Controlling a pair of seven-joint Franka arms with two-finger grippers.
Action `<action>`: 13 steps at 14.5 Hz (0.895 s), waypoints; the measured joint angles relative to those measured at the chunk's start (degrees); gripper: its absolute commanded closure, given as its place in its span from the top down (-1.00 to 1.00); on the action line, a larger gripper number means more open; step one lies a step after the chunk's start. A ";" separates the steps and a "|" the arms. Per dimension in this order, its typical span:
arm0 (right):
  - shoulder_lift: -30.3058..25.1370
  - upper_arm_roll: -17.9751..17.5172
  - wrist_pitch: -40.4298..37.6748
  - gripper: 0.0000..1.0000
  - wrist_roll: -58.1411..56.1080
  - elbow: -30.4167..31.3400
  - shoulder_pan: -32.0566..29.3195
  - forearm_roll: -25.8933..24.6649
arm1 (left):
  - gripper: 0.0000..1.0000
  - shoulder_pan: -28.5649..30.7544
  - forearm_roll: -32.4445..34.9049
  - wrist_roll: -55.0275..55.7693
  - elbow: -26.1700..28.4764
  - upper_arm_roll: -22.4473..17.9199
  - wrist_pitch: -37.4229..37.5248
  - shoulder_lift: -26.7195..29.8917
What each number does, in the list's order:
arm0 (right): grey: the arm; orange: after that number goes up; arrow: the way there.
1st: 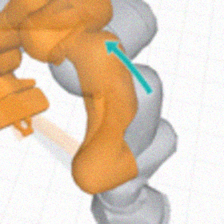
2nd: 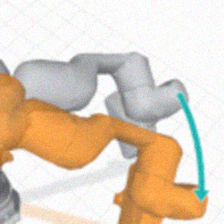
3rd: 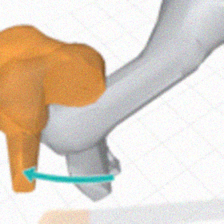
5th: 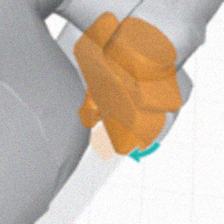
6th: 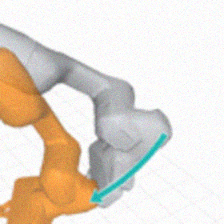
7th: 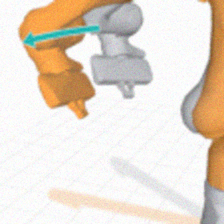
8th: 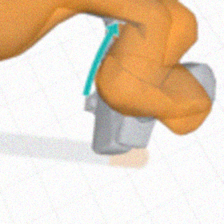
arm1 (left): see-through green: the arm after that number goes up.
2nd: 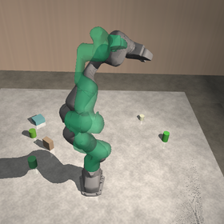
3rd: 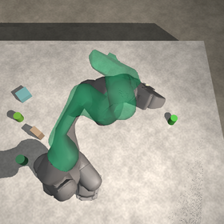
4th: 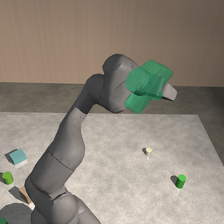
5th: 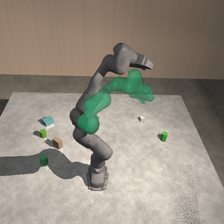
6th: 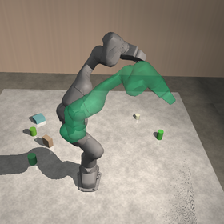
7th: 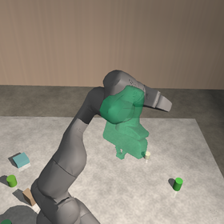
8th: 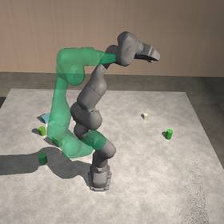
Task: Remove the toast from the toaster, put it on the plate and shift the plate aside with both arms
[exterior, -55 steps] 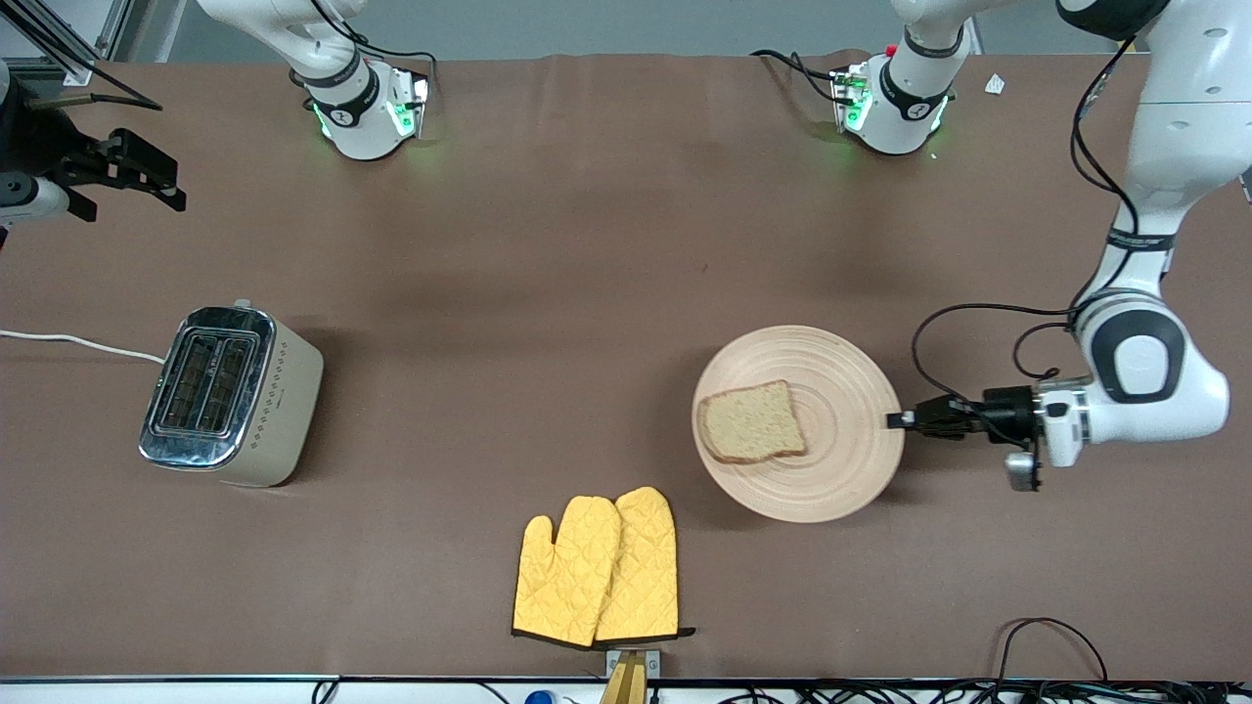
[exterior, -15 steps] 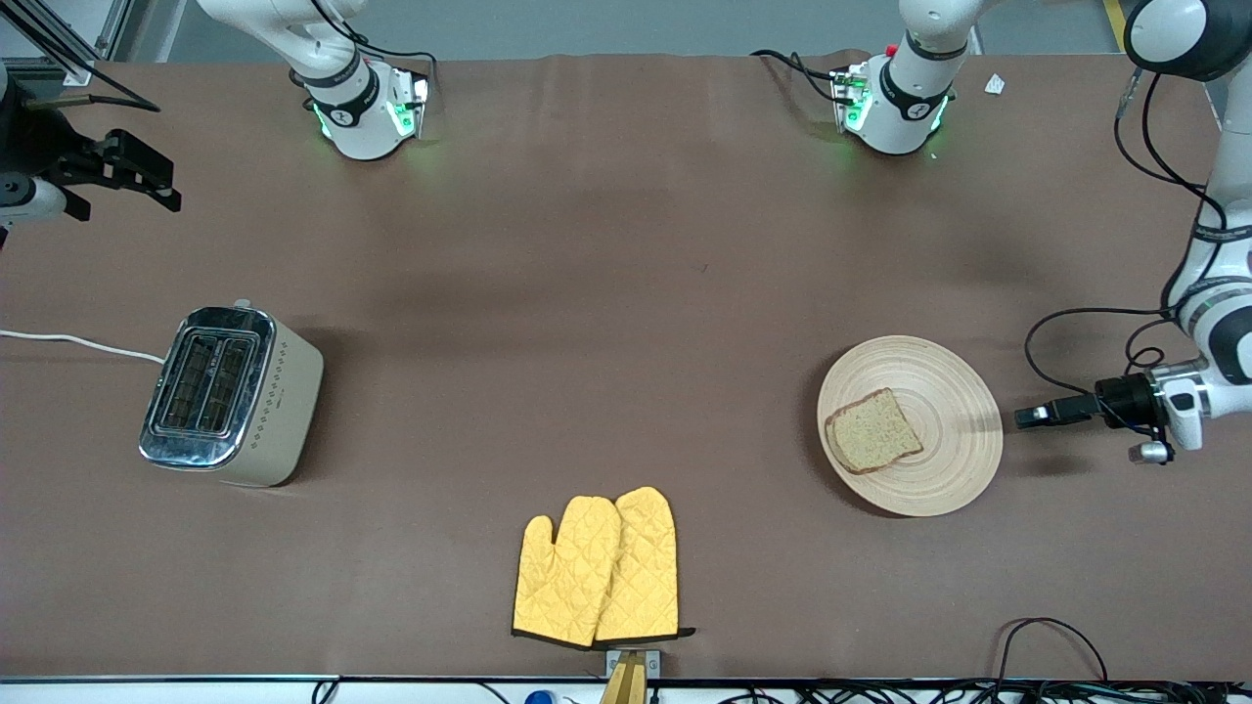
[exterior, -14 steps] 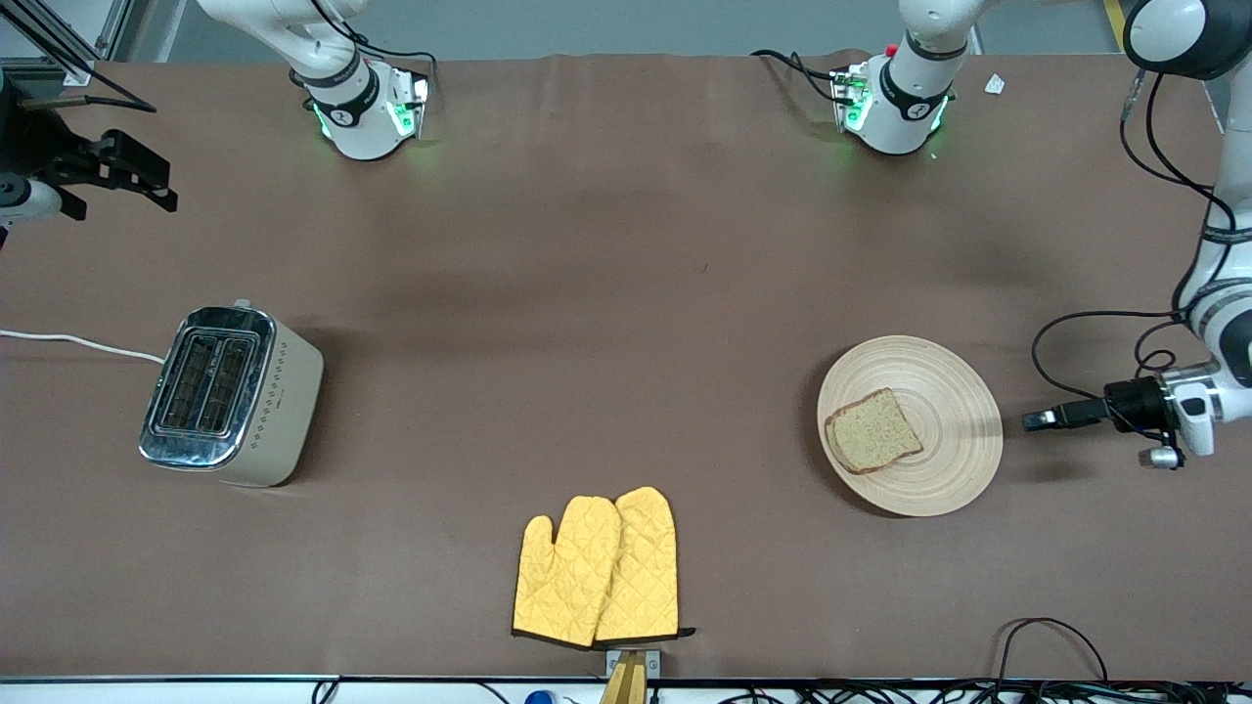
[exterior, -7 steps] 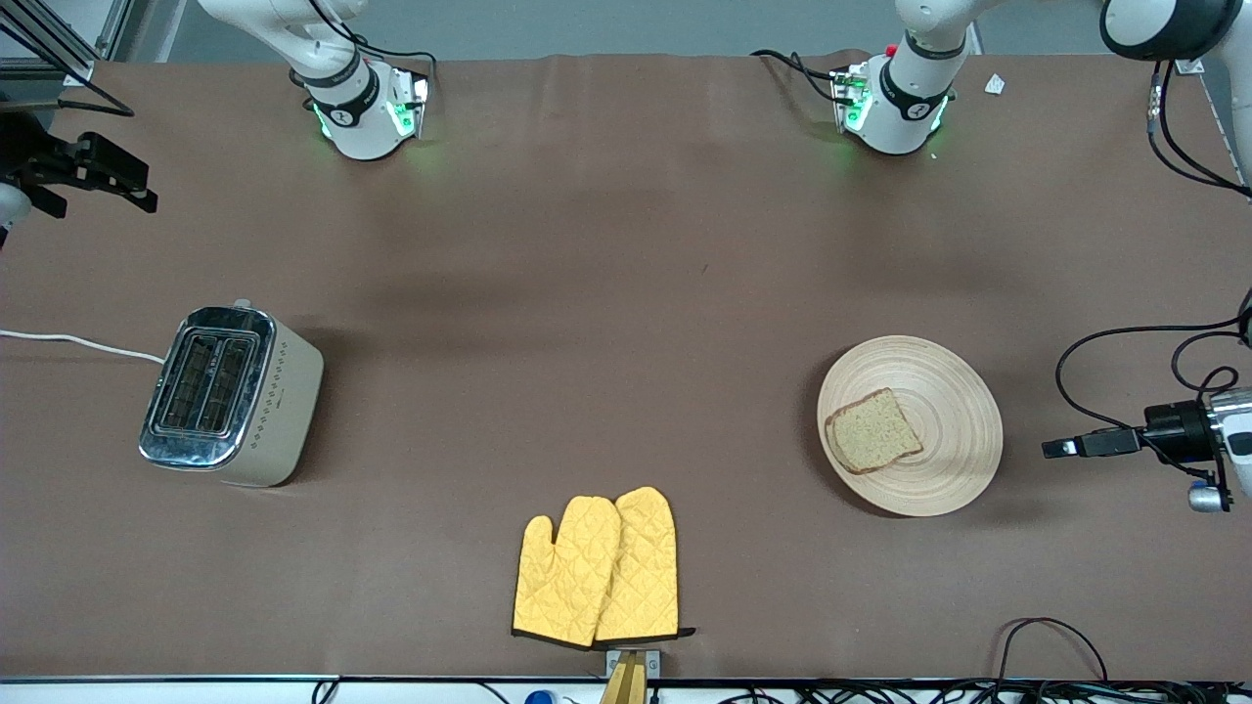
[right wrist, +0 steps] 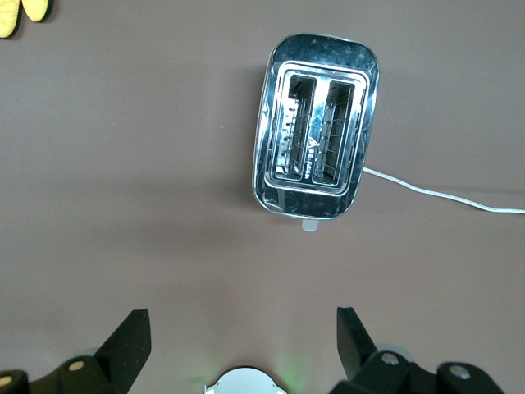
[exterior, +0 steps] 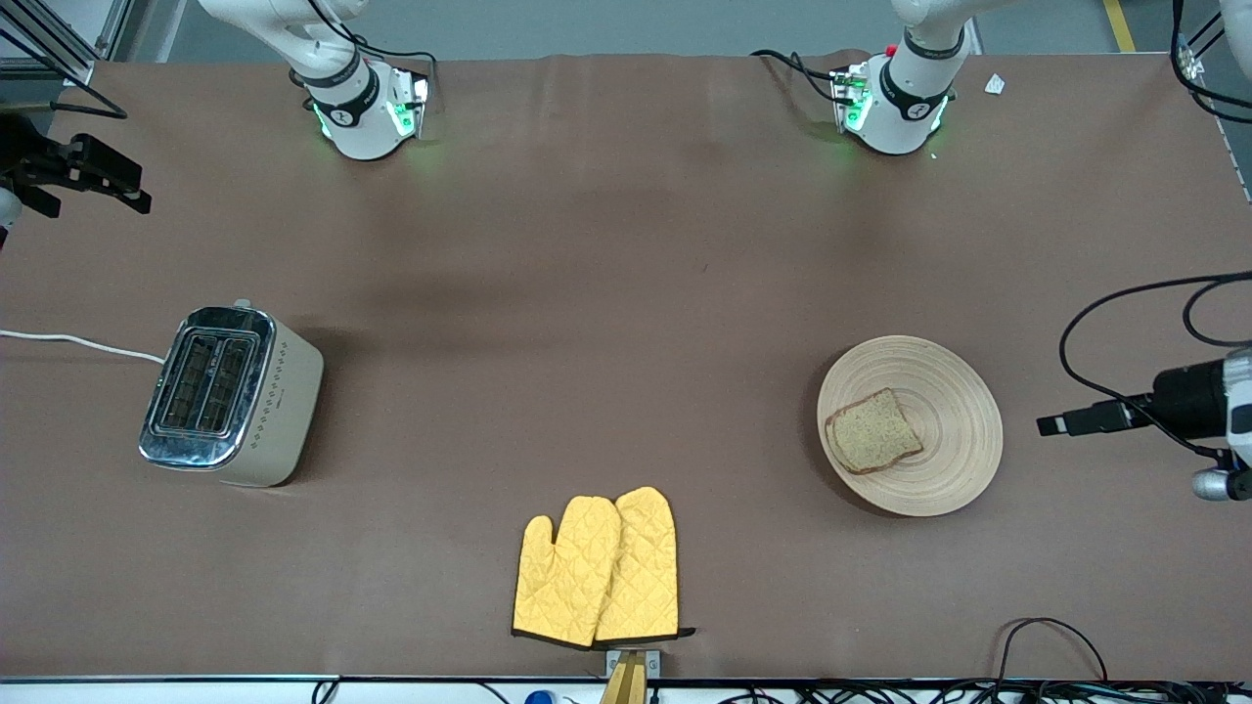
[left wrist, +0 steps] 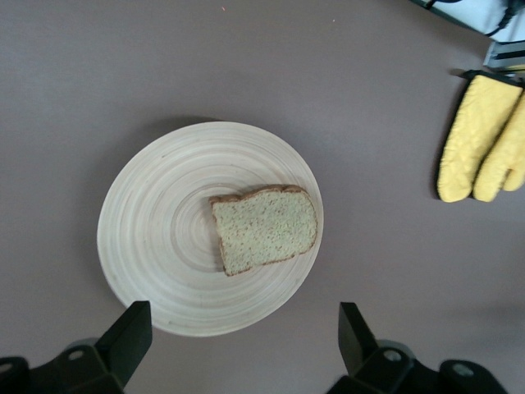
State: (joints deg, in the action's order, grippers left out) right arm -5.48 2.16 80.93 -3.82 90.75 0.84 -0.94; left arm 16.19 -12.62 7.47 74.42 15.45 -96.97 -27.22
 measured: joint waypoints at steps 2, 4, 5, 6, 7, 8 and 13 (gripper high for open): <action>0.14 0.02 0.00 1.00 0.00 0.00 -0.89 -0.06 | 1.00 -3.40 5.73 3.36 0.02 0.04 1.48 2.95; 0.39 0.05 0.02 1.00 0.00 0.01 -1.92 -0.12 | 1.00 -5.25 10.43 4.08 0.04 0.09 3.02 5.42; 0.51 0.07 0.06 1.00 0.00 0.01 -2.29 -0.13 | 1.00 -5.52 12.31 4.06 0.05 0.24 3.39 6.53; 0.61 0.07 0.08 1.00 0.00 0.01 -2.55 -0.14 | 1.00 -5.53 14.32 3.99 0.04 0.51 3.90 7.60; 0.68 0.07 0.07 1.00 0.00 0.01 -2.68 -0.14 | 1.00 -5.48 16.05 3.90 0.04 0.75 4.65 8.60; 0.73 0.04 0.06 1.00 0.00 0.01 -2.69 -0.14 | 1.00 -5.42 17.04 3.78 0.03 0.93 5.39 9.61; 0.75 -0.44 0.17 1.00 0.02 0.00 -2.61 -0.14 | 1.00 -5.30 17.56 3.61 0.04 2.70 9.16 13.68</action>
State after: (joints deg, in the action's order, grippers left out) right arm -4.74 1.71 81.10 -3.80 90.76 -1.77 -1.08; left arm 10.89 4.93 11.07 74.46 18.16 -87.82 -13.55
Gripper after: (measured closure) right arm 0.000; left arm 0.000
